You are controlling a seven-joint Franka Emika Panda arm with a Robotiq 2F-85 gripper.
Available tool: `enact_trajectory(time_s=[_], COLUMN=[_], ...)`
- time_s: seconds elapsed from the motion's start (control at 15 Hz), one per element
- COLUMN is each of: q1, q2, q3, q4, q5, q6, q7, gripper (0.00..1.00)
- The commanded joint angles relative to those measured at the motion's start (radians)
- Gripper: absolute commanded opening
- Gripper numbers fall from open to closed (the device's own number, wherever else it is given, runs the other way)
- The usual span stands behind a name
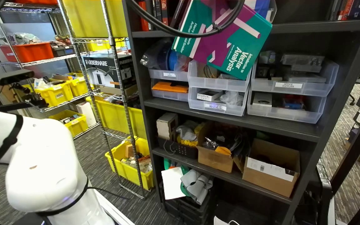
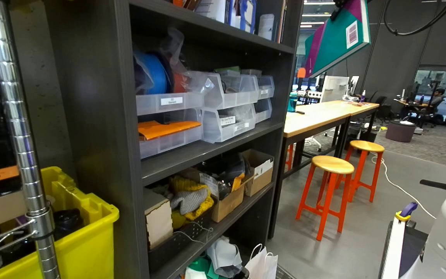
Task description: Move the green and purple book to the right side of the shelf.
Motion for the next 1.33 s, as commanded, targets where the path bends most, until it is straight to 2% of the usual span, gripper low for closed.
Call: enact_trajectory(time_s=[0.0, 0.27, 0.8, 1.27], q1=[0.025, 0.048, 0.112, 0.147], q2=[0.070, 0.154, 0.356, 0.391], q3=[-0.019, -0.041, -0.084, -0.080], q4=[0.125, 0.222, 0.488, 0.626], q5=[-0.013, -0.003, 0.026, 0.021], q6=[-0.030, -0.026, -0.070, -0.129], q7=[-0.031, -0.070, -0.175, -0.247], gripper=[0.06, 0.06, 0.06, 0.06])
